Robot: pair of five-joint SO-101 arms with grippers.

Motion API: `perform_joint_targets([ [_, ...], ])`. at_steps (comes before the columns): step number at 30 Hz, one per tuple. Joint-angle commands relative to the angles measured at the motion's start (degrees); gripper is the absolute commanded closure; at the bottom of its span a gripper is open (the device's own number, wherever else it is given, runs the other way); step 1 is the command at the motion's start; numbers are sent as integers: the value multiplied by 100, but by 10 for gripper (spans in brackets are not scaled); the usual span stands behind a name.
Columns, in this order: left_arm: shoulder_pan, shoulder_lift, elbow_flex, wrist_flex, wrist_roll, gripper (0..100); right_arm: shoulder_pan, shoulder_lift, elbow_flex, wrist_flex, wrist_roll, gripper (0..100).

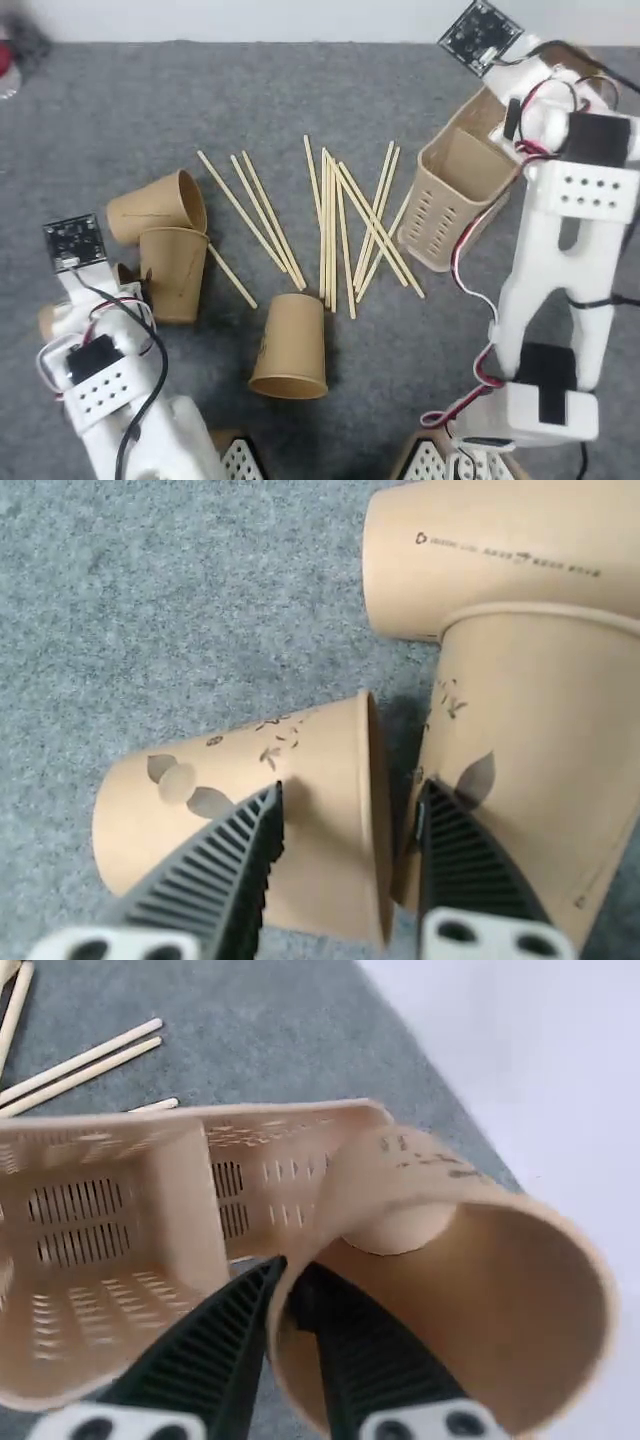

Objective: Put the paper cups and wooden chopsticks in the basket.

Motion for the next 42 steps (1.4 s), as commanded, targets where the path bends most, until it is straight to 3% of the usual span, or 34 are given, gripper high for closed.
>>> perform_joint_targets([
  [1, 88, 26, 295, 26, 79, 790, -31, -4, 0, -13, 79, 986],
  [9, 79, 26, 295, 26, 79, 790, -321, -391, -26, 989, 105, 990],
  [17, 79, 26, 295, 26, 79, 790, -303, -295, -35, 699, 79, 981],
  [19, 70, 26, 295, 26, 79, 790, -207, -295, -35, 426, -44, 934],
  [24, 70, 26, 295, 26, 79, 790, -136, -497, -35, -40, -659, 708],
  [31, 70, 26, 295, 26, 79, 790, -347, -1086, -35, 523, -624, 763],
  [37, 62, 18, -251, 466, 79, 790, -1815, -2264, -35, 1807, -738, 812],
  [42, -334, -264, -1657, 1688, 26, 789, -2527, -2492, 273, 1859, -2127, 819],
])
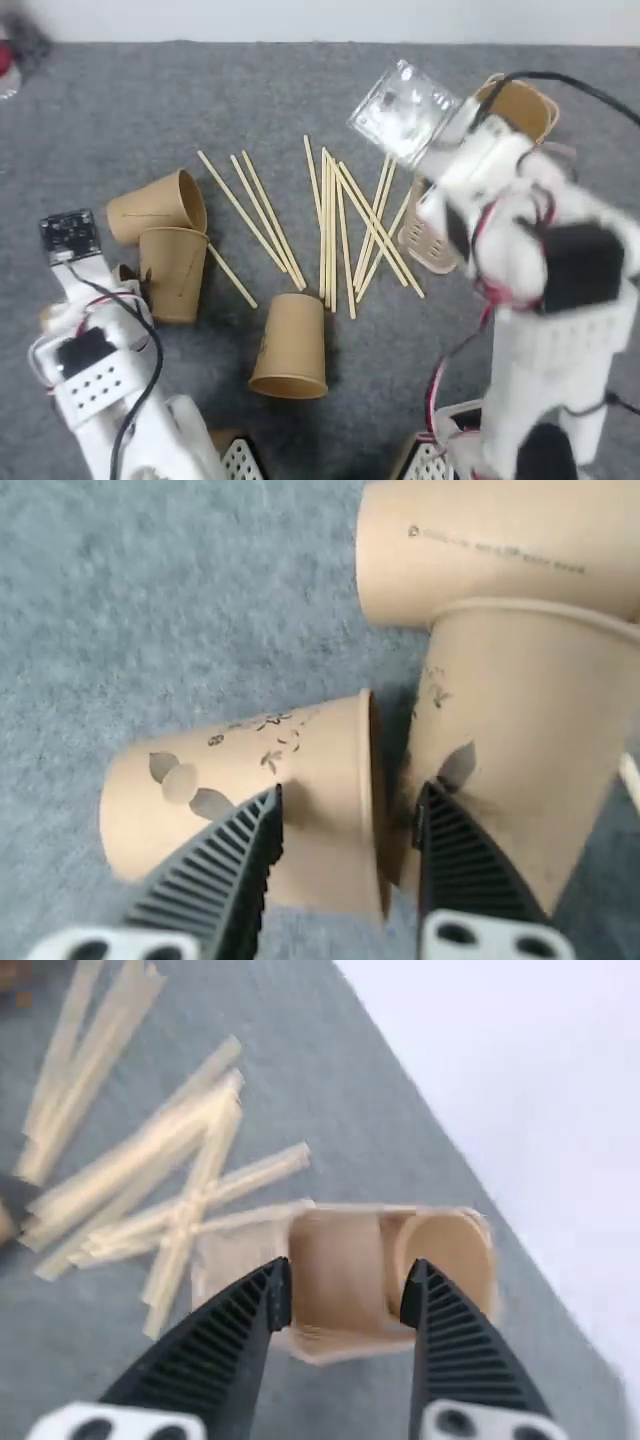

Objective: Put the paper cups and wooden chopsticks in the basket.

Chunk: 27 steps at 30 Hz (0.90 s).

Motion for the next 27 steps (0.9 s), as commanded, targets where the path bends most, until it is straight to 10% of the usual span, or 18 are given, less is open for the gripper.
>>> perform_joint_targets([
  [1, -492, -422, -1244, 1020, -88, 788, -470, -48, 308, 180, -967, 819],
  [18, -2620, -1152, -1455, 1125, -1820, 786, -4312, -2246, 5336, 189, -360, 817],
  [27, -3429, -1116, -901, 668, -2347, 786, -4585, -2826, 6848, -813, -949, 719],
])
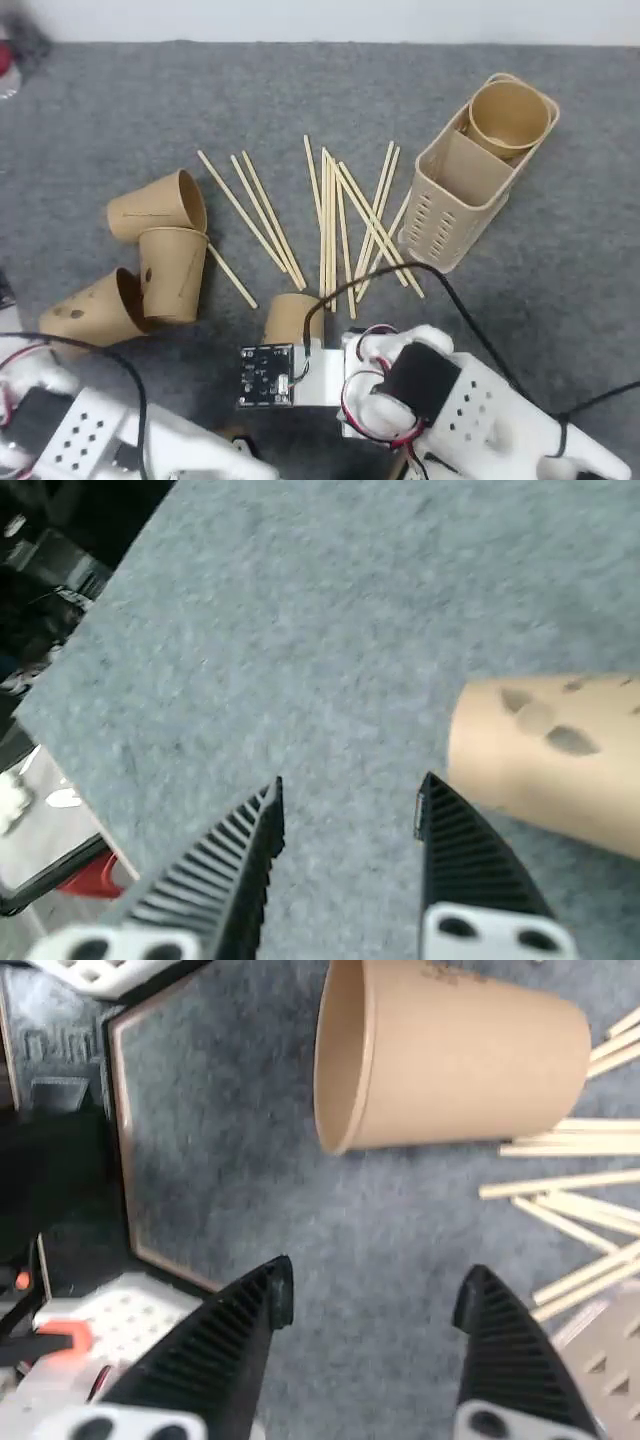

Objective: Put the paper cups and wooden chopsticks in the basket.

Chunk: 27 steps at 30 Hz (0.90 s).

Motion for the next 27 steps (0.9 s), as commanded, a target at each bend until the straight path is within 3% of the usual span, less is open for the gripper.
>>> perform_joint_targets([
  [1, -176, -35, 13, -325, -299, 786, -66, -163, 316, -708, -105, 719],
  [12, -853, -35, 945, -1767, -580, 786, -57, -154, 1319, -2536, -132, 719],
  [17, -1275, -44, 1218, -1846, -862, 786, -57, -154, 1749, -3020, -132, 719],
  [27, -1248, -70, 1851, -1846, -862, 786, -22, 189, 2497, -4127, -105, 719],
])
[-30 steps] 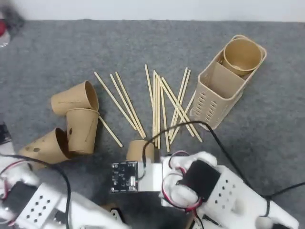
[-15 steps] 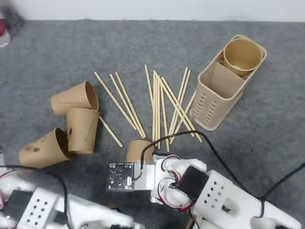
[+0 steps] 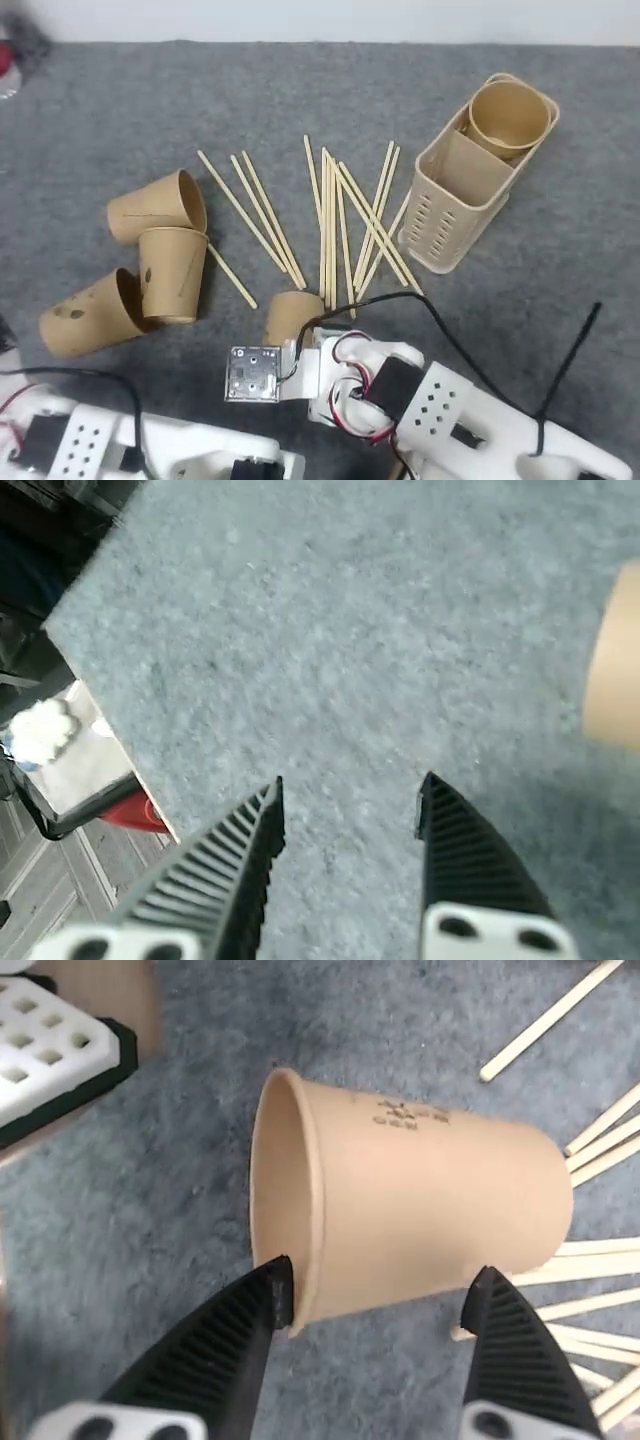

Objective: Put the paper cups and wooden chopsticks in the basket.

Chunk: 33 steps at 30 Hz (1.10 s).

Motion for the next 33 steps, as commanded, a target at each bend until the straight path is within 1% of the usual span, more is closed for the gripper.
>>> perform_joint_targets([
  [1, 18, -70, 163, -123, -44, 786, 31, 347, 26, -470, -26, 719],
  [4, 70, -70, 321, -132, -35, 786, 374, 760, -44, -910, -26, 720],
  [8, 264, -79, 699, -185, -26, 786, 1103, 1130, -404, -1314, -26, 724],
  [10, 343, -79, 963, -387, -9, 786, 1393, 1270, -580, -1455, -9, 768],
  [11, 369, -79, 1095, -510, -9, 786, 1490, 1314, -633, -1508, 44, 810],
  [14, 378, -88, 1341, -879, 88, 786, 1560, 1341, -659, -1684, 387, 986],
  [15, 378, -88, 1385, -949, 176, 786, 1560, 1341, -668, -1719, 431, 997],
  [17, 378, -88, 1402, -1020, 308, 786, 1560, 1341, -738, -1719, 448, 956],
  [18, 387, -88, 1402, -1029, 343, 786, 1560, 1341, -853, -1657, 448, 961],
  [20, 396, -88, 1393, -1055, 440, 786, 1613, 1305, -1301, -1270, 440, 995],
  [21, 396, -88, 1385, -1099, 484, 786, 1684, 1226, -1662, -927, 422, 988],
  [23, 413, -88, 1341, -1169, 563, 786, 1877, 1015, -2585, -180, 422, 991],
  [25, 554, -88, 1253, -1152, 791, 788, 2193, 787, -3657, 514, 422, 990],
  [28, 765, -88, 1182, -1143, 1248, 788, 2905, 646, -5275, 1297, 431, 990],
  [30, 932, -88, 1200, -1055, 1459, 789, 3530, 708, -6207, 1640, 466, 990],
  [33, 1064, -88, 1209, -905, 1495, 790, 4611, 998, -7165, 1815, 466, 990],
])
